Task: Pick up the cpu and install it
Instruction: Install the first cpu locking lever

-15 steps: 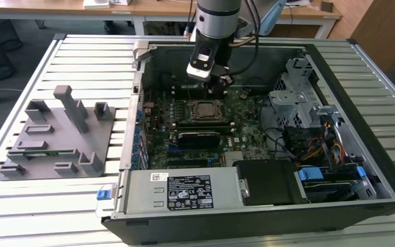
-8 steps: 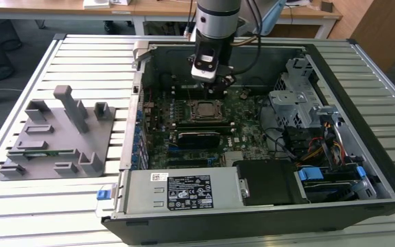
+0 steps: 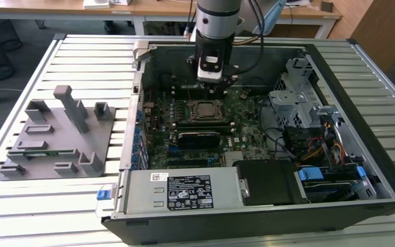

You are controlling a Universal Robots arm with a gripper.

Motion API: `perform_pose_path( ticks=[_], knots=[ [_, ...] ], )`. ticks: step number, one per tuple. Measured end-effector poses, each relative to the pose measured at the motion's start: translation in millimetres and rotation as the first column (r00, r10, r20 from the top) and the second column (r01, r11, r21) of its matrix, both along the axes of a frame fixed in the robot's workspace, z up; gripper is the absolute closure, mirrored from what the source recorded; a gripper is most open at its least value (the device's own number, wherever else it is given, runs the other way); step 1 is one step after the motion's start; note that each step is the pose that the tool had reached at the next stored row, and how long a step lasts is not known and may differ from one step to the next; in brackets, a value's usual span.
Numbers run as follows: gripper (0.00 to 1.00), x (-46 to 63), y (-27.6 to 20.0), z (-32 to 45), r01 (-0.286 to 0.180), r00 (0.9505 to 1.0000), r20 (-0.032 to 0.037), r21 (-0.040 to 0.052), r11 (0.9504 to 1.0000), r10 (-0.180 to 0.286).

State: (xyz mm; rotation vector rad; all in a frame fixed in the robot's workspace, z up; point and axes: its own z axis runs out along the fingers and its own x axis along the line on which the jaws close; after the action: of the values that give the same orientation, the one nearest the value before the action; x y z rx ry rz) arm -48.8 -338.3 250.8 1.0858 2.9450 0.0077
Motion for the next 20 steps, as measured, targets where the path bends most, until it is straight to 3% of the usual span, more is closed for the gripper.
perform_pose_path(
  ticks=[5,10,15,20],
  knots=[
    [0.89,0.0,0.0,-1.0,-0.091,0.9959,0.0,0.0,0.9959,0.091],
    [0.89,0.0,0.0,-2.2,-0.181,0.9835,0.0,0.0,0.9835,0.181],
    [0.89,0.0,0.0,-3.6,-0.268,0.9633,0.0,-0.0001,0.9633,0.268],
    [0.89,0.0,0.0,-5.3,-0.355,0.9347,0.0,0.0,0.9347,0.355]
  ],
)
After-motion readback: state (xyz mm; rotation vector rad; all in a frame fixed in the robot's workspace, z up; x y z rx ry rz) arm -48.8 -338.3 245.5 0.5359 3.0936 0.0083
